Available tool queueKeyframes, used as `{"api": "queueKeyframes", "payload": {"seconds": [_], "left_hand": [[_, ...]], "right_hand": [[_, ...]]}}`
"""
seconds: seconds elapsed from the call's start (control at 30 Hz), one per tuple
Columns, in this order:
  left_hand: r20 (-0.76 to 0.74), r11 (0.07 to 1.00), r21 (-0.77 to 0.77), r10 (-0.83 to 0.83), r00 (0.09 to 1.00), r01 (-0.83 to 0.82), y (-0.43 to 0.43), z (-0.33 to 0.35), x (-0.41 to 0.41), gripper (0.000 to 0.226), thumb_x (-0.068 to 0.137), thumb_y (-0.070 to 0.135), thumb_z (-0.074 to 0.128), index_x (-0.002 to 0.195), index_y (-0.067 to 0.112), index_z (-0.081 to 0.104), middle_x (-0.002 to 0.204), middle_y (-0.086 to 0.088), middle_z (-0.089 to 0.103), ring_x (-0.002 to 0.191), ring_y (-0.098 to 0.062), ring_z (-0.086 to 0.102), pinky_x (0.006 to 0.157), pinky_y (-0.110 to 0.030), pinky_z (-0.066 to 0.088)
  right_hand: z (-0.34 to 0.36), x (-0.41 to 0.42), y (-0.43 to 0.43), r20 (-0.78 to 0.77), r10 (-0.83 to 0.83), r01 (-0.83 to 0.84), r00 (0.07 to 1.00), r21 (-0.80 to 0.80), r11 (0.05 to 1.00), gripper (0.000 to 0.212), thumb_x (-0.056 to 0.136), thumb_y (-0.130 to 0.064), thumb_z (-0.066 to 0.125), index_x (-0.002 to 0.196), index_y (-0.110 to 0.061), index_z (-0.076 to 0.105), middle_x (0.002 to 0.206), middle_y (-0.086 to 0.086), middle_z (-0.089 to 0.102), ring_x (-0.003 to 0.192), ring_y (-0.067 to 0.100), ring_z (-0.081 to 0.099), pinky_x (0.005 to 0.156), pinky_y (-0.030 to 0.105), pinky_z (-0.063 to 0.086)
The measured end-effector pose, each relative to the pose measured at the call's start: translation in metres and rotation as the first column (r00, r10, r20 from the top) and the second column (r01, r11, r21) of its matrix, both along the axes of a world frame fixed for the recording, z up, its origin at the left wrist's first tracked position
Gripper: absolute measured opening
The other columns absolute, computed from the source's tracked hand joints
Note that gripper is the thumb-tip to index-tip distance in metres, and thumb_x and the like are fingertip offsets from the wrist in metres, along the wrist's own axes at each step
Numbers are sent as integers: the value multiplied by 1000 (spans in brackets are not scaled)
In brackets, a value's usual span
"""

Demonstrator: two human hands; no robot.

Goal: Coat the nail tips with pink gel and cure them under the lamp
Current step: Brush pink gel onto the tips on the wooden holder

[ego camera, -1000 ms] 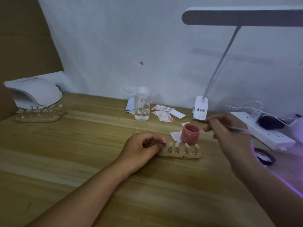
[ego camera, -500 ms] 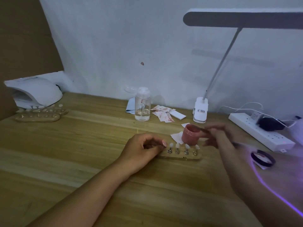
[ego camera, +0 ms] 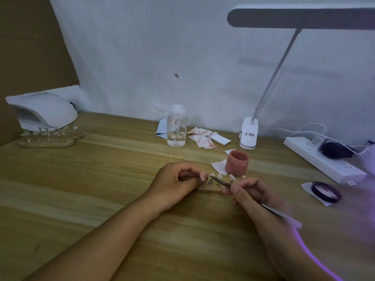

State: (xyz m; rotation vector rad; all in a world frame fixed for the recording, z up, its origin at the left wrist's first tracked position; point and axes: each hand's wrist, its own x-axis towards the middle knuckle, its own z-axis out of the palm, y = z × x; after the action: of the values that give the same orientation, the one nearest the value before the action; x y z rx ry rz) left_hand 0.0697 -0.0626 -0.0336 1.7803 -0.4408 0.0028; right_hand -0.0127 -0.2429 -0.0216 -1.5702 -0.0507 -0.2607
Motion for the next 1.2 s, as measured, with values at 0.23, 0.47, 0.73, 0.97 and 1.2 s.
{"api": "queueKeyframes", "payload": {"seconds": [0.23, 0.47, 0.73, 0.97, 1.2], "left_hand": [[-3, 1000, -17, -13, 1000, 13, 0, -2, 1, 18, 86, 1, 71, 82, 18, 73, 89, 3, 78, 93, -7, 72, 83, -13, 50], [-11, 1000, -10, -9, 1000, 9, 0, -3, 1, 11, 87, 4, 72, 85, 15, 75, 89, 4, 78, 91, -5, 72, 84, -14, 51], [15, 999, 14, 49, 999, -49, 0, -1, 0, 17, 87, 6, 71, 86, 23, 77, 84, 5, 77, 75, -17, 60, 75, -31, 49], [18, 997, 32, 63, 998, -64, -1, 1, -2, 18, 86, 8, 72, 87, 25, 78, 84, 6, 77, 80, -42, 61, 81, -48, 53], [20, 998, 34, 56, 998, -56, -1, 1, -1, 18, 86, 8, 72, 86, 26, 78, 83, 5, 76, 74, -35, 57, 75, -40, 50]], "right_hand": [[1, -1, 1, 7, -1, 1, 1000, 2, 1000, 11, 87, -13, 65, 90, -3, 61, 80, 3, 76, 65, 1, 61, 64, 8, 46], [2, -1, 1, 14, 1, -1, 1000, -25, 1000, 13, 88, -12, 64, 92, -1, 59, 79, 3, 76, 63, 2, 60, 63, 8, 46], [4, -6, 4, 60, 47, -39, 997, -123, 992, 12, 82, -12, 71, 89, -10, 62, 83, 9, 73, 78, 22, 64, 64, 11, 44], [4, -5, 4, 75, 33, -23, 997, -133, 991, 10, 83, -4, 69, 87, -7, 61, 83, 11, 71, 84, 31, 61, 62, 12, 44], [6, -5, 5, 68, 43, -34, 997, -130, 991, 8, 84, -2, 68, 87, -4, 61, 82, 7, 73, 81, 25, 63, 61, 10, 44]]}}
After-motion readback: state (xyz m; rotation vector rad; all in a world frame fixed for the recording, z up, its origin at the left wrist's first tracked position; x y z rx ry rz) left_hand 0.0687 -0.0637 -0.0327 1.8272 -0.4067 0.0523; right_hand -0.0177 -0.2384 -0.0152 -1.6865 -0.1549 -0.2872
